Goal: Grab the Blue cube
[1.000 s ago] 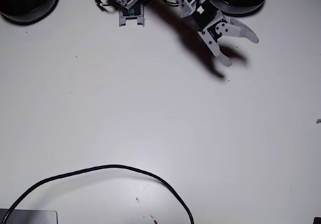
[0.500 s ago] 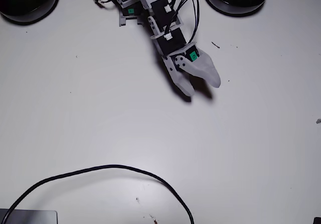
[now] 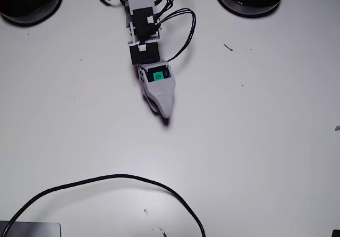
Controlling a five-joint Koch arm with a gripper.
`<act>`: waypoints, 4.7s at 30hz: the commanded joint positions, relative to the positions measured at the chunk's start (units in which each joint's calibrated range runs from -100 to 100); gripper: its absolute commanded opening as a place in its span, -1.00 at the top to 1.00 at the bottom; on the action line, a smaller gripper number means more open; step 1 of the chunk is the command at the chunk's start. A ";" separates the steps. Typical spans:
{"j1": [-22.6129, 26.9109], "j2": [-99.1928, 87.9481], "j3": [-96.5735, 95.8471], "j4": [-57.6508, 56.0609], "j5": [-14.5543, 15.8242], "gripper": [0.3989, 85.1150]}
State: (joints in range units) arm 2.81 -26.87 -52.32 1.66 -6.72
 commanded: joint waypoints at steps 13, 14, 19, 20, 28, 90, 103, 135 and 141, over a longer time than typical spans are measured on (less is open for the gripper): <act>-3.81 6.23 -4.24 6.99 5.67 -0.04; -3.81 6.23 -4.24 7.07 5.67 -0.01; -3.81 6.48 -4.24 7.23 5.27 -0.05; -3.86 6.48 -4.24 7.23 5.23 -0.11; -4.00 6.48 -4.24 7.31 5.23 -0.16; -4.00 6.61 -4.24 7.39 5.23 -0.16; -3.96 6.61 -4.24 7.31 5.27 -0.16; -4.00 6.61 -4.24 7.31 5.27 -0.16; -4.00 6.61 -4.24 7.31 5.23 -0.16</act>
State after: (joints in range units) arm -1.20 -20.15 -57.66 6.46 -1.29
